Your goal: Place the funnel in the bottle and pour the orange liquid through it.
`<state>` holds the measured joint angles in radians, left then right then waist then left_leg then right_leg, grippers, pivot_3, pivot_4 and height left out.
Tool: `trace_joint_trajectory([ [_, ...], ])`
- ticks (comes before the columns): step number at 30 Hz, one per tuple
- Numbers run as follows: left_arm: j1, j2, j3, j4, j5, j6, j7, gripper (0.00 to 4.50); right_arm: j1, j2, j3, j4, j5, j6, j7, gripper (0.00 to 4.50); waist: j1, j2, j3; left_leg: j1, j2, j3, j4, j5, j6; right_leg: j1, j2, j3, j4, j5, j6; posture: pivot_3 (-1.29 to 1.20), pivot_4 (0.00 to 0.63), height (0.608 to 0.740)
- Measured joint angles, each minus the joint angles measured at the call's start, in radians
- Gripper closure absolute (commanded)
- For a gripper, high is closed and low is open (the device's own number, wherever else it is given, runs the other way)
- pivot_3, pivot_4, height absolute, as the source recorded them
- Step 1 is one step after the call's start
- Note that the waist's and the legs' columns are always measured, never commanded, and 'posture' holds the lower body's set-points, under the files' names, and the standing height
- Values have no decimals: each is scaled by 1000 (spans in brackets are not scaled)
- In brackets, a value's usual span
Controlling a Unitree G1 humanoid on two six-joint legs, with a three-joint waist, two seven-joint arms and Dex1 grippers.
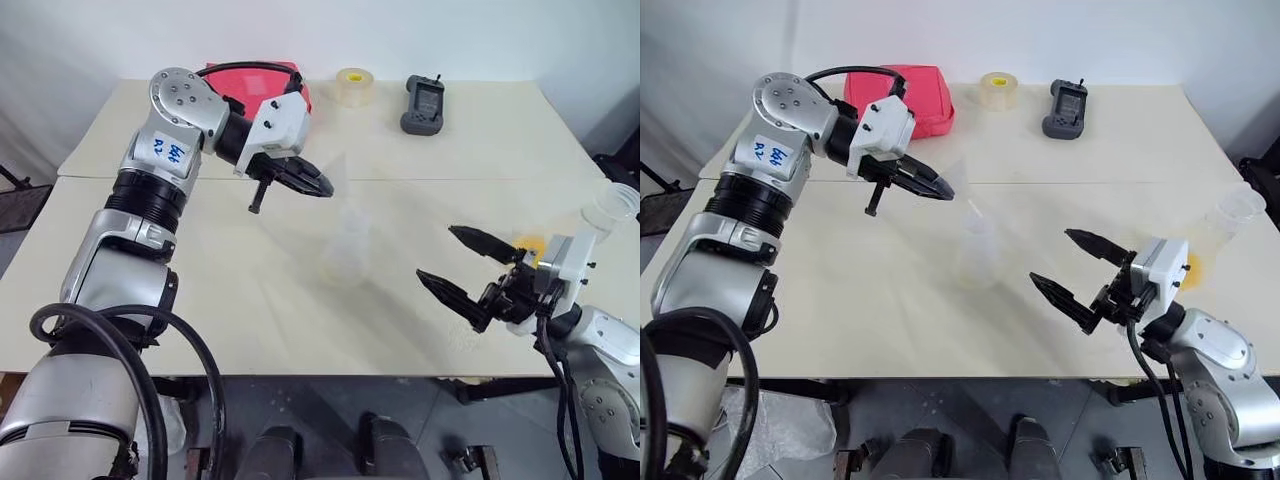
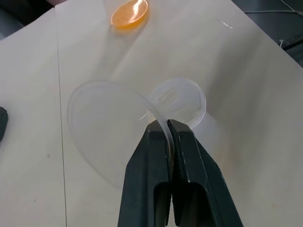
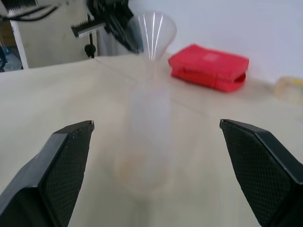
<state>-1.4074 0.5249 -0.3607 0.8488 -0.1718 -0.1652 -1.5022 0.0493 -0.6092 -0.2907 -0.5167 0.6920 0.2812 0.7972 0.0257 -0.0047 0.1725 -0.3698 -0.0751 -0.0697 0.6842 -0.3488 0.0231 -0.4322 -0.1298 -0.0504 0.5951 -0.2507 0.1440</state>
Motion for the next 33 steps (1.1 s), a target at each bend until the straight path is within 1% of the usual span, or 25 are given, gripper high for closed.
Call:
trace_joint_trajectory([
  [6,-22,-5,-33,32,3,-35,0,4472,52,1,-2,-10,-5,-15,-2,0,-1,0,0,0,0,0,0,0,0,0,0,0,1,0,0,0,150,740],
  [11,-48,-6,-64,40,3,-73,0,4472,65,6,-2,-35,-5,-22,-18,0,-1,0,0,1,0,0,0,0,0,0,0,0,1,0,0,0,150,740],
  [13,-58,-6,-89,65,4,-97,0,4027,74,9,-2,-38,-5,-23,-28,0,-1,0,0,0,0,0,0,0,0,0,0,0,1,0,0,0,150,740],
  [14,-60,-6,-95,71,5,-104,0,3897,77,9,-2,-39,-5,-23,-31,0,-1,0,0,0,0,0,1,0,0,0,0,0,1,0,0,0,150,740],
  [20,-70,-2,-149,76,1,-141,0,2179,81,9,-6,-55,-5,-37,-46,0,-1,0,0,0,0,0,1,0,1,0,0,1,1,0,0,0,150,740],
  [21,-73,-1,-156,76,1,-146,0,1815,81,9,-9,-55,-5,-38,-47,0,-1,0,0,0,0,0,1,0,1,0,0,1,1,0,0,0,150,740],
  [27,-79,-7,-166,76,-12,-165,0,99,81,9,-13,-55,-7,-40,-56,0,-1,0,0,0,0,0,1,0,1,0,0,1,1,0,0,0,150,740],
  [28,-81,-7,-166,75,-21,-163,0,42,81,9,-13,-55,-8,-41,-57,0,-1,0,0,0,0,0,1,0,1,0,0,1,1,0,0,0,150,740],
  [33,-82,-7,-169,61,-66,-130,0,42,85,9,-13,-66,-11,-41,-64,0,-1,0,0,0,0,0,1,0,1,0,0,1,1,0,0,0,150,740],
])
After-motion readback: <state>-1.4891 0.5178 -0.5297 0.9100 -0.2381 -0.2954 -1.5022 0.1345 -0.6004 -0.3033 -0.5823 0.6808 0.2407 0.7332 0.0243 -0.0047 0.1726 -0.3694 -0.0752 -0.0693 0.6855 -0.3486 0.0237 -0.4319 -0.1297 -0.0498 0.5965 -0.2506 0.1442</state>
